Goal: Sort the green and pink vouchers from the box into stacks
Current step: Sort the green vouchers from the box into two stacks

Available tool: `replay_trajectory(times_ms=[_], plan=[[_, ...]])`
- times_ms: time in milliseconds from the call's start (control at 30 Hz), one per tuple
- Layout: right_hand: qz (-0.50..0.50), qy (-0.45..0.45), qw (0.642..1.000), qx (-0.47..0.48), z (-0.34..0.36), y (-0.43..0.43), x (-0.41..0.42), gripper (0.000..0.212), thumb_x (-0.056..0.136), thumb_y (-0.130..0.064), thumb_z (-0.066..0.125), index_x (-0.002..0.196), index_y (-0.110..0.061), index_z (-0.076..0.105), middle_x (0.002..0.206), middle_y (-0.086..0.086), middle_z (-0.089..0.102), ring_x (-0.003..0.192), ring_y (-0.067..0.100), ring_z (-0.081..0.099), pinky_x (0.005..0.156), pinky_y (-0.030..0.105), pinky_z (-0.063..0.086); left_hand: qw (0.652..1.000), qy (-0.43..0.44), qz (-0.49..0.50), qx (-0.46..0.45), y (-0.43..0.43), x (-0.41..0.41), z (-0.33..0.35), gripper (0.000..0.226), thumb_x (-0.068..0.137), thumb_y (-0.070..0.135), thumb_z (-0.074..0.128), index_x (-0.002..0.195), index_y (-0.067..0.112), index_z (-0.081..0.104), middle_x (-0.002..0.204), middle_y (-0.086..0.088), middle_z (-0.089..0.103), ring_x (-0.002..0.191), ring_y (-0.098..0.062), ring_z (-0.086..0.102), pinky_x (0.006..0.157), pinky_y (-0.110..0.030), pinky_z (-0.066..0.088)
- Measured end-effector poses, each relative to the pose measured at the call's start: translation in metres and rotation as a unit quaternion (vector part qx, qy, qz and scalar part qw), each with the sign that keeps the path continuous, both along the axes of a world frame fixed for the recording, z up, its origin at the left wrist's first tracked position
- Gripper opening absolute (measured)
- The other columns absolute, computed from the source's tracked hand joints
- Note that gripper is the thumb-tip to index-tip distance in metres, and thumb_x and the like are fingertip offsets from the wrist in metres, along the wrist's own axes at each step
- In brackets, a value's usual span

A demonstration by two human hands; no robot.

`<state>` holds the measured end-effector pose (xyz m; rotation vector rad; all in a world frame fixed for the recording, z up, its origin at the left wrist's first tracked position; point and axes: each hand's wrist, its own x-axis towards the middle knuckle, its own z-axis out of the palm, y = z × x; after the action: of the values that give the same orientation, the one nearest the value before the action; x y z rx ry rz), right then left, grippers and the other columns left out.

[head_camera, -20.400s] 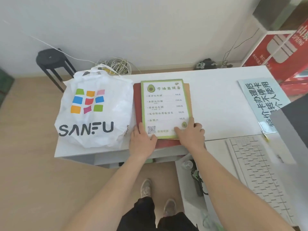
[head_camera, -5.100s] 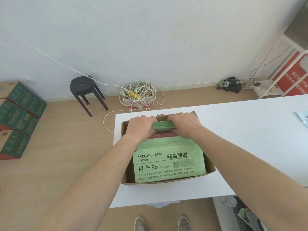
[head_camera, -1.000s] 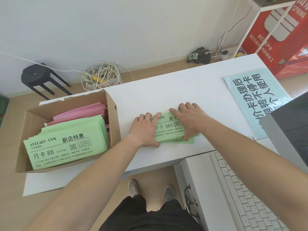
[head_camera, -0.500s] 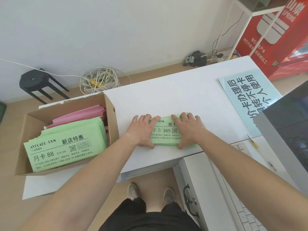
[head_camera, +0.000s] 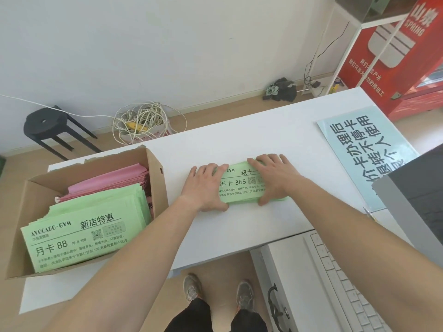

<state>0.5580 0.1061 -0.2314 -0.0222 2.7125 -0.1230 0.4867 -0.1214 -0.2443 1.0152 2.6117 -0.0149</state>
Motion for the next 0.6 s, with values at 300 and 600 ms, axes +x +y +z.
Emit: replay_trajectory(times_ms=[300, 600], plan=[[-0.007, -0.01, 1.0, 0.018, 0.004, 0.035, -0.109, 0.136, 0.053, -0.064, 0.086, 0.159, -0.034, 0.006, 0.159, -0.001, 0.023, 0.148, 0.028, 0.017, 0.122, 0.056, 0.011, 0.999, 0.016, 0.04, 0.014, 0.037, -0.093, -0.006, 0.116, 0.057, 0.066, 0.069, 0.155, 0.03, 0.017, 0.149, -0.002, 0.036, 0.136, -0.029, 0.037, 0.116, -0.045, 0.028], [-0.049, -0.023, 0.998, 0.033, 0.006, 0.039, -0.148, 0.142, 0.055, -0.055, 0.09, 0.16, -0.03, -0.002, 0.165, 0.001, 0.012, 0.152, 0.031, 0.004, 0.122, 0.059, 0.006, 0.999, 0.001, 0.042, 0.008, 0.053, -0.137, -0.005, 0.122, 0.056, 0.063, 0.073, 0.156, 0.03, 0.011, 0.156, -0.006, 0.028, 0.146, -0.031, 0.022, 0.121, -0.051, 0.02]])
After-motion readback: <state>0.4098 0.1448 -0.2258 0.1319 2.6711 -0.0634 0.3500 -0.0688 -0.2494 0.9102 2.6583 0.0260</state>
